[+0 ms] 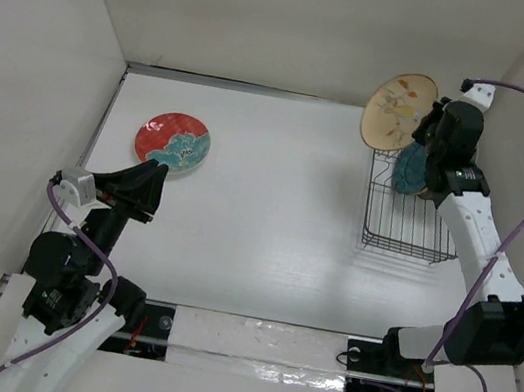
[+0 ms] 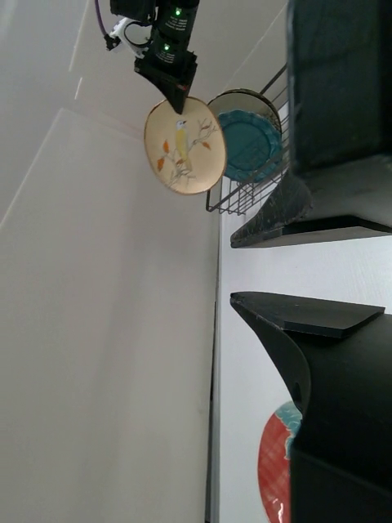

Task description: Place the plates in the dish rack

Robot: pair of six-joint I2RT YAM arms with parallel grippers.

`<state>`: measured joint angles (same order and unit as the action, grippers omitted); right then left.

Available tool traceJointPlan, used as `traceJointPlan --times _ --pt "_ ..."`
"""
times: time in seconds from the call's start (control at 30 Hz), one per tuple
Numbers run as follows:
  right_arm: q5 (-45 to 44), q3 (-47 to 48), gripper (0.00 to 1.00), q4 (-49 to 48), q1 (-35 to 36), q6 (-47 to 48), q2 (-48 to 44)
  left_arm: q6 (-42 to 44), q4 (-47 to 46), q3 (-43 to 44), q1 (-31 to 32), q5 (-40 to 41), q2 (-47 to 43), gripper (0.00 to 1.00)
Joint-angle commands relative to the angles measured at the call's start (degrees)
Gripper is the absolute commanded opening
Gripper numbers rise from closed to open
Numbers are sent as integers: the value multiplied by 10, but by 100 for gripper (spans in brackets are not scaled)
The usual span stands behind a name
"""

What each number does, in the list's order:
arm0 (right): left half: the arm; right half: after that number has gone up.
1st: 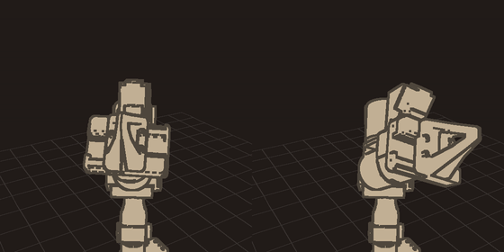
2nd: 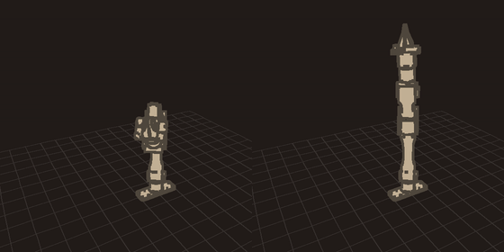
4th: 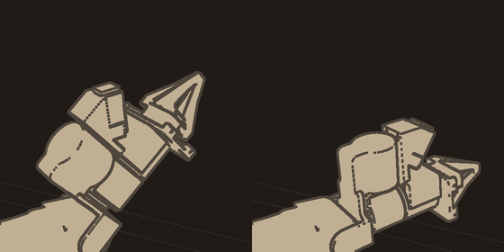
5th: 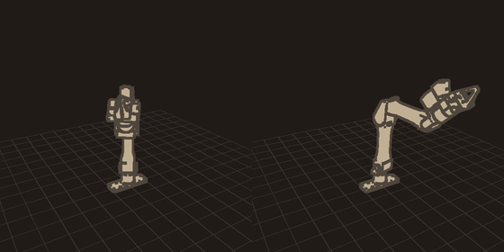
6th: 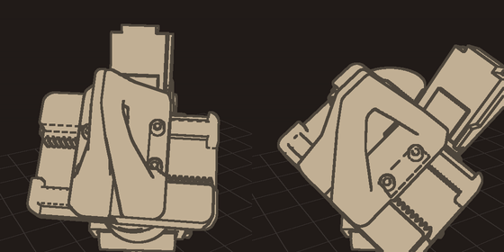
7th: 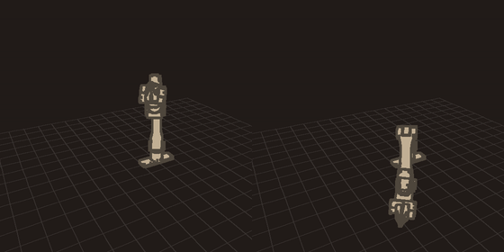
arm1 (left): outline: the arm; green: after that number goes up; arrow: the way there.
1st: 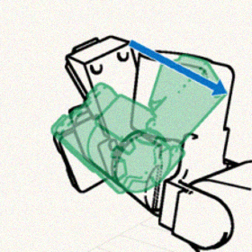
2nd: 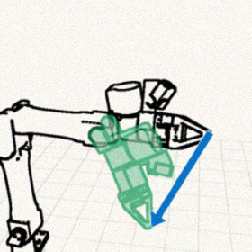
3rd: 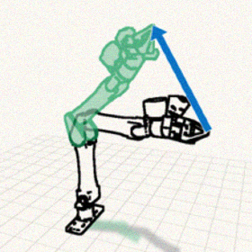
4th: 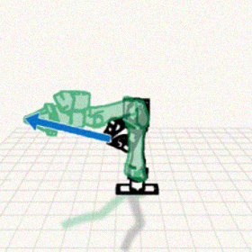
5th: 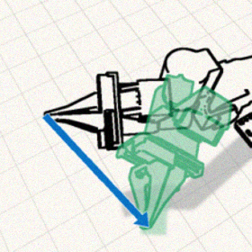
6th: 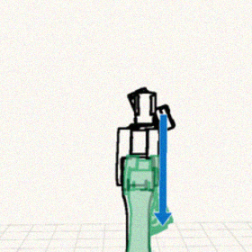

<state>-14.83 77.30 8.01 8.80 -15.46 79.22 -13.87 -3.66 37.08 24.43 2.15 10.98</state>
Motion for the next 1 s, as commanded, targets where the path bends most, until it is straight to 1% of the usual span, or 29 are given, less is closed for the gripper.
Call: traceJointPlan --times 0.0,0.13,0.17,0.27,0.47,0.53,0.7,0.97 --pt "-154 75 0 33 -11 107 -15 -3 -30 -3 4 -6 -15 26" --pt "-196 117 0 53 -33 176 20 -4 -29 -3 4 -7 -22 26" --pt "-201 128 0 64 -40 198 43 -4 -29 -4 4 -7 -22 26" --pt "-199 156 0 69 -40 234 70 -4 -28 -3 4 -6 -26 26" --pt "-215 192 0 75 -40 274 130 -4 -28 -4 4 -7 -25 26" --pt "-230 192 0 75 -40 285 146 -4 -28 -3 4 -6 -25 26" --pt "-259 177 0 54 -13 321 173 -5 -28 -4 4 -5 -21 26" --pt "-243 159 0 59 20 316 204 -4 -28 -5 4 -5 -14 26"
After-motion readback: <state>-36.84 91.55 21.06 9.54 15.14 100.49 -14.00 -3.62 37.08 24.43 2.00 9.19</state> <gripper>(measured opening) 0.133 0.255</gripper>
